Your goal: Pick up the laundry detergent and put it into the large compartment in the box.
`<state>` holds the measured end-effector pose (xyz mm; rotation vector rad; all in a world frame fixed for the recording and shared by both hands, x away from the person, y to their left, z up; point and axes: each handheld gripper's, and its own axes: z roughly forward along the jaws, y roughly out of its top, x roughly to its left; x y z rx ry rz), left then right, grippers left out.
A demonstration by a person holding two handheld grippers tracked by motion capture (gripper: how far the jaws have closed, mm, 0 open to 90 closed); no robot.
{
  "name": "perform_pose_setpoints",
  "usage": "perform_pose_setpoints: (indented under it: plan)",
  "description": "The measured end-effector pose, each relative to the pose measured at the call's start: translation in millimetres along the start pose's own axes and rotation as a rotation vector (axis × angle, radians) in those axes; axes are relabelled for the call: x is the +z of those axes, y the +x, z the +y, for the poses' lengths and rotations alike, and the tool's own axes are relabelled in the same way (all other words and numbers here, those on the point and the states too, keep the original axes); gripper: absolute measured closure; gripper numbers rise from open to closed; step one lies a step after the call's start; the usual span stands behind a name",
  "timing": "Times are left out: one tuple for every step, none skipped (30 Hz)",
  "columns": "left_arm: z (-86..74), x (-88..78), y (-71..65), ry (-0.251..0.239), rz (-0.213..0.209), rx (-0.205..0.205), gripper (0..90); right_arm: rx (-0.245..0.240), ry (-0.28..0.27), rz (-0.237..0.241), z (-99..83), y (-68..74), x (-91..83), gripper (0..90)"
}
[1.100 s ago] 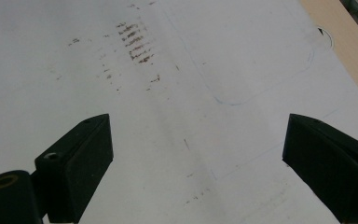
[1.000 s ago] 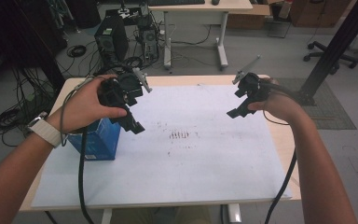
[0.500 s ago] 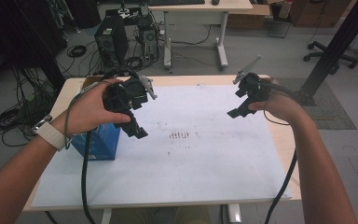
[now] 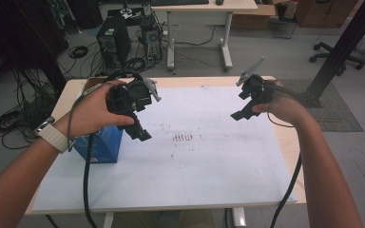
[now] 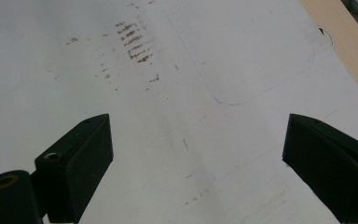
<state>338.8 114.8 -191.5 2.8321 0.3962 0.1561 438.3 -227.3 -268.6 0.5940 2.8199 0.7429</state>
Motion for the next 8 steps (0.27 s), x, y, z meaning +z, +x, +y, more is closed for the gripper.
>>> perform_pose_setpoints:
  plan:
    - [0.0,0.0,0.2,-0.001,0.001,-0.001,8.7,0.000,-0.001,0.000,0.0,0.0,-0.1,8.6]
    - [0.0,0.0,0.4,-0.001,0.000,-0.001,8.7,0.000,0.000,0.000,0.0,0.0,0.0,8.6]
    - [-0.1,0.2,0.5,-0.001,0.000,-0.002,8.7,-0.001,0.001,0.000,0.0,0.0,-0.1,8.6]
    - [0.0,0.0,0.7,-0.001,0.001,-0.003,8.8,0.000,0.001,0.000,0.0,-0.1,0.0,8.6]
    - [0.0,-0.1,1.0,-0.001,0.001,-0.003,8.8,-0.001,0.001,0.000,-0.1,-0.2,0.1,8.6]
    - [0.0,0.0,1.2,-0.002,0.000,-0.003,8.8,-0.001,0.000,0.000,-0.1,-0.2,0.1,8.6]
    - [-0.1,0.1,1.5,-0.002,0.001,-0.003,8.9,-0.001,0.001,0.000,-0.1,-0.3,0.1,8.6]
    - [-0.1,0.2,1.8,-0.003,0.001,-0.003,8.9,-0.001,0.000,0.000,-0.2,-0.3,0.0,8.6]
